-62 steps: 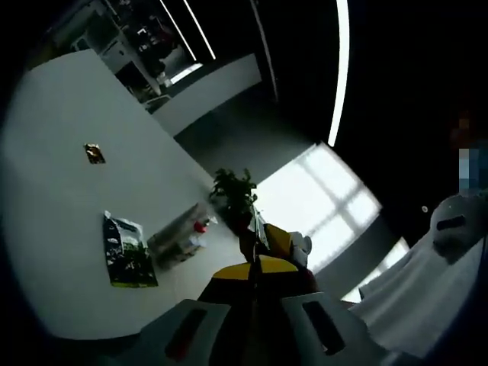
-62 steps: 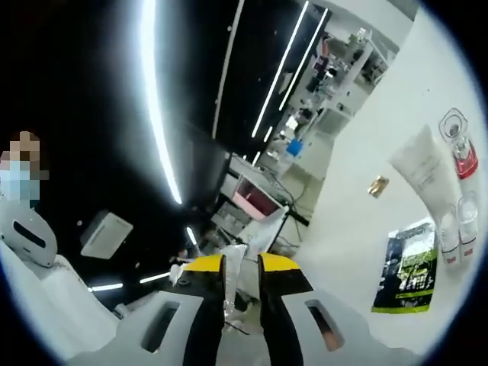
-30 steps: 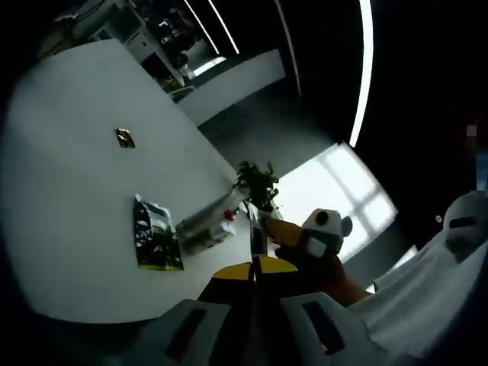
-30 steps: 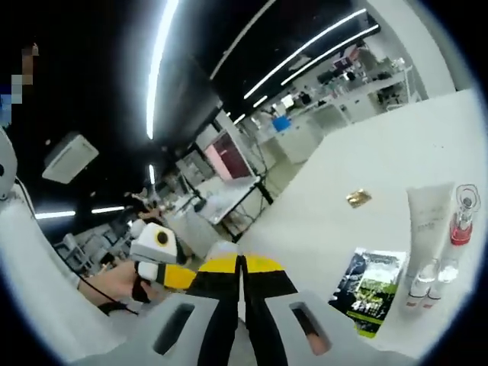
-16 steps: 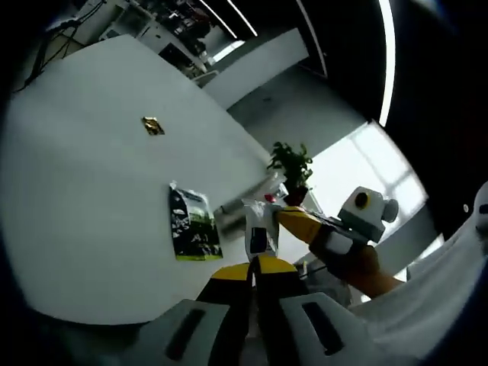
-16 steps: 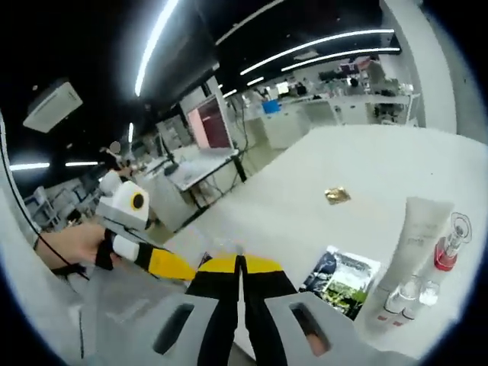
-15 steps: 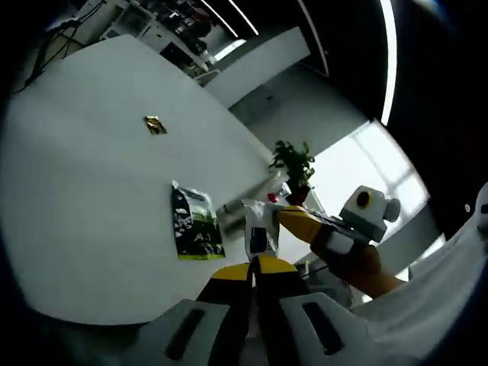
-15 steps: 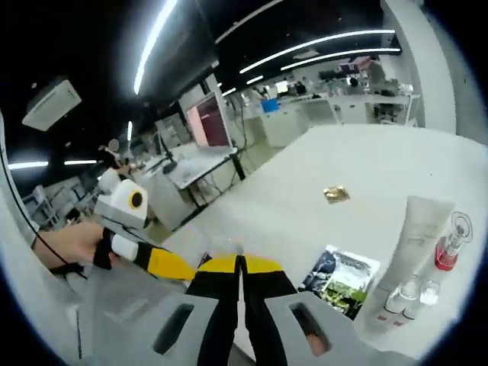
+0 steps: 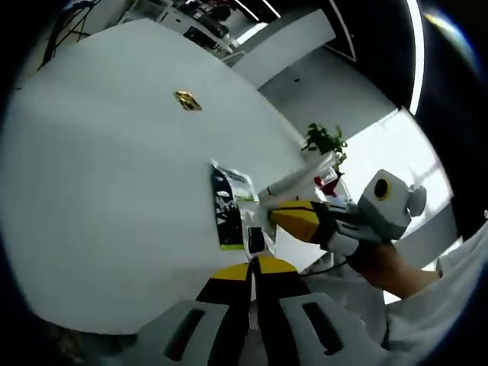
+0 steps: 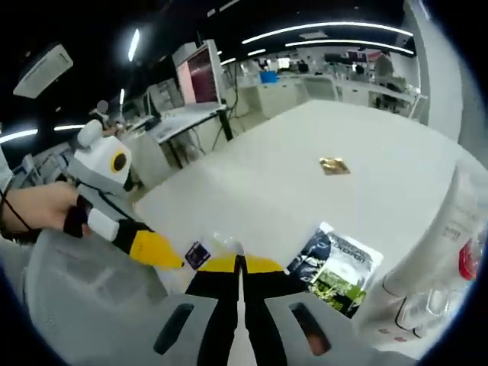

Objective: Arrange the skincare products in the storage area until every visible bottle or jar stands upright without overlapping.

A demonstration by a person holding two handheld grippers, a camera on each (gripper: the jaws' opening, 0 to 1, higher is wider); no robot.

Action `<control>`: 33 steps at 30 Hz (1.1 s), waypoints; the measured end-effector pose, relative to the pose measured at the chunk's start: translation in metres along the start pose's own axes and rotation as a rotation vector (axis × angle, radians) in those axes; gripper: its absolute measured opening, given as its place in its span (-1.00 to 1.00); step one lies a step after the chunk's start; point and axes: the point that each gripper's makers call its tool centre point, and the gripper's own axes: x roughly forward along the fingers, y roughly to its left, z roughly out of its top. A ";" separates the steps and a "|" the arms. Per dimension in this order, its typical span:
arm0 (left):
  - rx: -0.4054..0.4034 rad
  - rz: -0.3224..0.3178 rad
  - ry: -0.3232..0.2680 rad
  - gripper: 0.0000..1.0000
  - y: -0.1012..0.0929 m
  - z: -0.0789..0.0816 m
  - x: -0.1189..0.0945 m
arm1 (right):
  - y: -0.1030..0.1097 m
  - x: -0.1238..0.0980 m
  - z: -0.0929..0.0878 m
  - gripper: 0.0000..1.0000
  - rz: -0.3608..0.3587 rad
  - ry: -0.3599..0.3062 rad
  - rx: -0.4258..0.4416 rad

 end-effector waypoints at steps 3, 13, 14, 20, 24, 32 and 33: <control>-0.015 0.025 0.021 -0.98 0.010 0.000 0.005 | -0.004 0.010 -0.007 -0.98 0.000 0.020 0.006; 0.001 0.095 0.077 -0.99 0.035 0.006 0.023 | -0.017 0.034 -0.014 -0.98 -0.016 0.063 -0.036; -0.014 0.102 0.081 -0.99 0.037 0.006 0.025 | -0.018 0.036 -0.015 -0.98 -0.019 0.068 -0.044; -0.024 0.134 0.102 -0.99 0.047 0.003 0.034 | -0.022 0.046 -0.021 -0.98 -0.033 0.093 -0.092; -0.014 0.149 0.122 -0.99 0.052 0.000 0.040 | -0.027 0.053 -0.032 -0.98 -0.038 0.114 -0.088; 0.013 0.186 0.156 -0.98 0.064 -0.003 0.047 | -0.029 0.063 -0.039 -0.98 -0.049 0.146 -0.140; 0.012 0.190 0.158 -0.98 0.065 -0.003 0.047 | -0.029 0.064 -0.039 -0.98 -0.049 0.149 -0.145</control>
